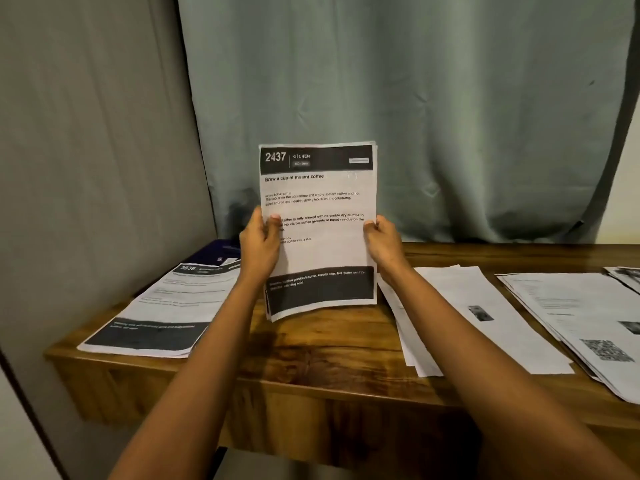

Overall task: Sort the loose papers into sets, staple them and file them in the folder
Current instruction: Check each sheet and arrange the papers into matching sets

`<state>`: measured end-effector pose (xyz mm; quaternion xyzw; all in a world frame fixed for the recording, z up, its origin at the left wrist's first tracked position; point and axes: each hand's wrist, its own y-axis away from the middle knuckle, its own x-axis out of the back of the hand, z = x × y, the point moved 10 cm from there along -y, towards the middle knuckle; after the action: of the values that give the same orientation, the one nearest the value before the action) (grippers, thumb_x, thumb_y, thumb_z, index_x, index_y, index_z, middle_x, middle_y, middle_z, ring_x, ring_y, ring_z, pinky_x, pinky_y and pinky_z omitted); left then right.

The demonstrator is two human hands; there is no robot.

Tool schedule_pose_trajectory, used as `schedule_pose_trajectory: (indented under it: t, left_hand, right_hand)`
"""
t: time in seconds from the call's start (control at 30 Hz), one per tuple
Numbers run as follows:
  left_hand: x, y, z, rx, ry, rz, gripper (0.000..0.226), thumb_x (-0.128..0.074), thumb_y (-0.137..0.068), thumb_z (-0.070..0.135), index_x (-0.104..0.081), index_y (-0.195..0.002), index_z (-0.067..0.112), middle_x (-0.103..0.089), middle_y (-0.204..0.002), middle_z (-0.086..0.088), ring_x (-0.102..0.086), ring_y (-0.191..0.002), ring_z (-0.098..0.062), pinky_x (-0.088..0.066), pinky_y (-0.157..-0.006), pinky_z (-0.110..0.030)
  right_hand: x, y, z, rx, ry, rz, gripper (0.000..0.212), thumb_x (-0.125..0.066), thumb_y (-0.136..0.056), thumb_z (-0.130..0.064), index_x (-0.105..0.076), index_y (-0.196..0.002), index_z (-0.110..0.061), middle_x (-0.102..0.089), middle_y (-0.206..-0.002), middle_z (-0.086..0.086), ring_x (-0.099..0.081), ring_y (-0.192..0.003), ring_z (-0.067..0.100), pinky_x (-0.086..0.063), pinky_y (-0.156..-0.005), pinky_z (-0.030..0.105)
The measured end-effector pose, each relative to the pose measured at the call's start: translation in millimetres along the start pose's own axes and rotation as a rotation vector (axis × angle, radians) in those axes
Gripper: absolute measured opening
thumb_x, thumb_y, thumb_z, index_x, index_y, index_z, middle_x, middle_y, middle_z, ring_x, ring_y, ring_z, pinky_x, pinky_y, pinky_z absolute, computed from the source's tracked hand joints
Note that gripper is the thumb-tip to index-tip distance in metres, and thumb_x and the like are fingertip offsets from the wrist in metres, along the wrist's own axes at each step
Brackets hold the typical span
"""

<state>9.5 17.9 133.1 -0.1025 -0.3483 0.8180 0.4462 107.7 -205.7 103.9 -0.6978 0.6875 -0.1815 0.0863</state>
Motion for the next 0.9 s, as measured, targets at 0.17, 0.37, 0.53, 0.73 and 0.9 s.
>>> schedule_pose_trajectory:
  t: [0.17,0.37,0.53,0.73,0.9]
  left_hand:
    - [5,7,-11,0.022,0.056,-0.051,0.028,-0.046,-0.099,0.028,-0.048,-0.124,0.016,-0.06,-0.114,0.006,-0.062,-0.094,-0.003,-0.054,-0.068,-0.012]
    - [-7,28,-44,0.143,0.105,-0.067,0.024,-0.046,-0.099,0.027,-0.05,-0.122,0.023,-0.061,-0.12,0.002,-0.063,-0.106,-0.018,-0.054,-0.086,-0.033]
    - [0,11,-36,0.203,0.035,-0.066,0.032,-0.045,-0.1,0.028,-0.052,-0.127,0.012,-0.061,-0.124,-0.005,-0.062,-0.105,-0.023,-0.052,-0.086,-0.037]
    - [-11,28,-73,0.573,0.158,-0.313,0.019,-0.045,-0.1,0.015,-0.054,-0.117,0.015,-0.066,-0.116,-0.007,-0.067,-0.092,-0.024,-0.054,-0.078,-0.038]
    - [-17,59,-108,0.769,0.474,-0.308,0.032,-0.049,-0.098,0.023,-0.054,-0.128,0.014,-0.07,-0.111,-0.011,-0.069,-0.097,-0.028,-0.058,-0.079,-0.041]
  right_hand:
    - [1,12,9,-0.005,-0.024,-0.02,0.024,-0.04,-0.101,-0.019,-0.059,-0.111,-0.008,-0.065,-0.114,0.007,-0.062,-0.101,0.022,-0.054,-0.089,0.04]
    - [-1,20,35,-0.049,0.04,-0.002,0.025,-0.042,-0.098,-0.011,-0.059,-0.106,0.005,-0.065,-0.112,0.019,-0.061,-0.103,0.033,-0.049,-0.092,0.049]
    - [6,15,11,-0.005,0.075,-0.031,0.026,-0.04,-0.1,-0.013,-0.062,-0.112,-0.005,-0.063,-0.107,0.001,-0.06,-0.095,0.019,-0.051,-0.083,0.032]
    - [-3,19,50,-0.259,0.026,-0.157,0.023,-0.044,-0.093,0.004,-0.064,-0.103,0.001,-0.067,-0.109,0.015,-0.065,-0.085,0.027,-0.054,-0.072,0.032]
    - [-9,42,92,-0.481,0.112,-0.261,0.025,-0.045,-0.094,0.003,-0.059,-0.113,0.008,-0.062,-0.119,0.024,-0.057,-0.114,0.043,-0.045,-0.099,0.05]
